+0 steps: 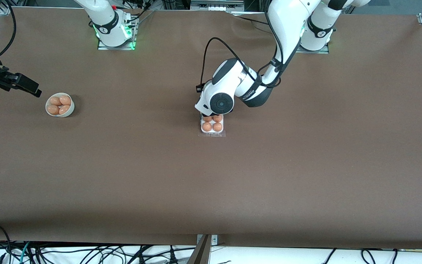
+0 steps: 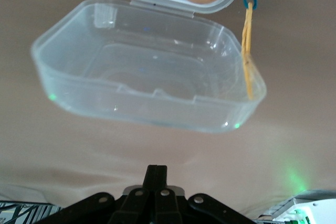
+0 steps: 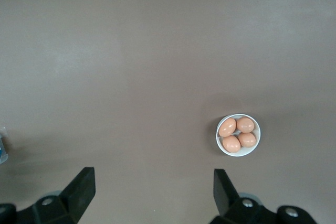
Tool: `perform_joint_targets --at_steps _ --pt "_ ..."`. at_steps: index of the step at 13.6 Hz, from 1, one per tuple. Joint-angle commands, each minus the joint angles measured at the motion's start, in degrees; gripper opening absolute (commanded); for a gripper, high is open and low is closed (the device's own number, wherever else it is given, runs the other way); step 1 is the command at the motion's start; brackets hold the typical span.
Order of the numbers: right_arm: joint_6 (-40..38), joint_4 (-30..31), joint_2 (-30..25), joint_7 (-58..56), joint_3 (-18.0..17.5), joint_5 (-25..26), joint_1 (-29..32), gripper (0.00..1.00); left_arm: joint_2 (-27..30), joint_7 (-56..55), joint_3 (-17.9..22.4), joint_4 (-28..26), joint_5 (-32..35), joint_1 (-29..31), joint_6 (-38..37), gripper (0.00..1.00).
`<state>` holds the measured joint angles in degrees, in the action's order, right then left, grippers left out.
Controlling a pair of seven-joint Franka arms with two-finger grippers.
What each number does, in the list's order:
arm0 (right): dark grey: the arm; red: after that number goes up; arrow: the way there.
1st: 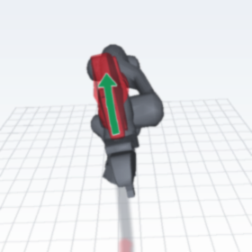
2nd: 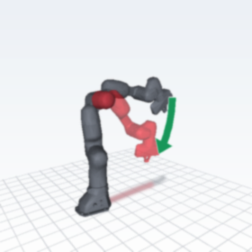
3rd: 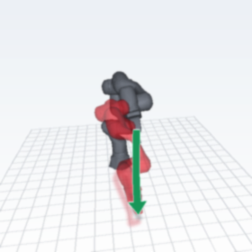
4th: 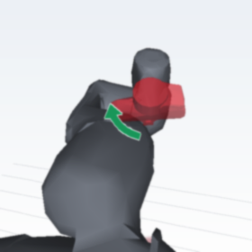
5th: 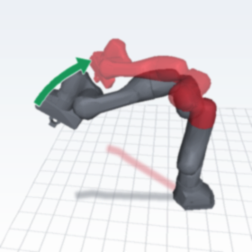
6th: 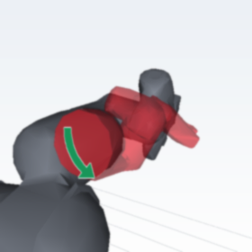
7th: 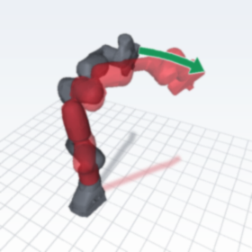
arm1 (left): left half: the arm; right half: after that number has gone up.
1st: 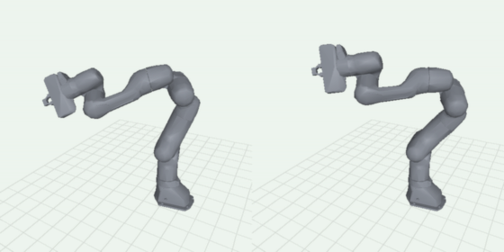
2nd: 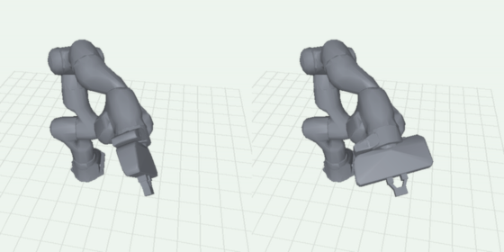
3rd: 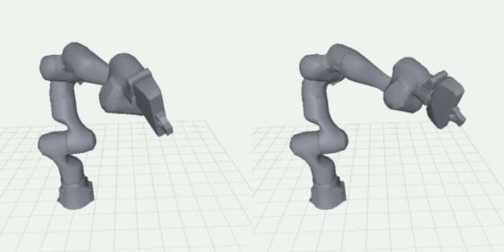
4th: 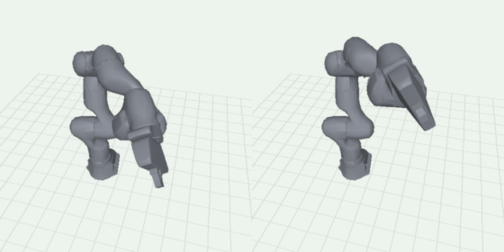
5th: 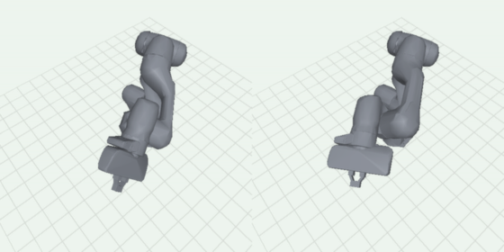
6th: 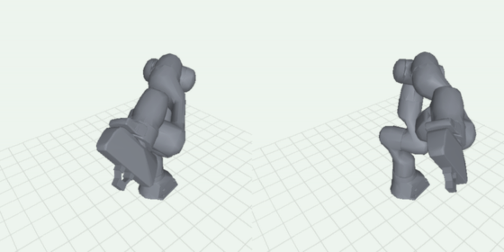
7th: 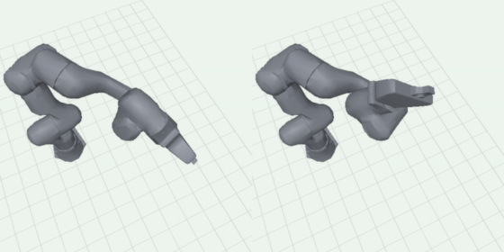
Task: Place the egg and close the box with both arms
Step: 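Push the carton lid down shut with the left gripper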
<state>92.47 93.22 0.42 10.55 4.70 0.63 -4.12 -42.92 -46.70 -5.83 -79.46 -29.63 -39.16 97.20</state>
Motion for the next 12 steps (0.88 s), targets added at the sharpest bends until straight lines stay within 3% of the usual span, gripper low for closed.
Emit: perform_joint_targets --at_steps 1,12 --pt "-0.18 -1.02 0.28 -0.27 -0.05 -0.80 0.08 1.00 -1.11 -0.50 1.17 1.76 -0.70 -0.83 0.09 0.00" --pt "-0.09 -1.02 0.37 -0.27 -0.05 -0.80 0.08 1.00 -0.67 -0.41 3.02 2.29 3.17 -0.30 4.30 0.00"
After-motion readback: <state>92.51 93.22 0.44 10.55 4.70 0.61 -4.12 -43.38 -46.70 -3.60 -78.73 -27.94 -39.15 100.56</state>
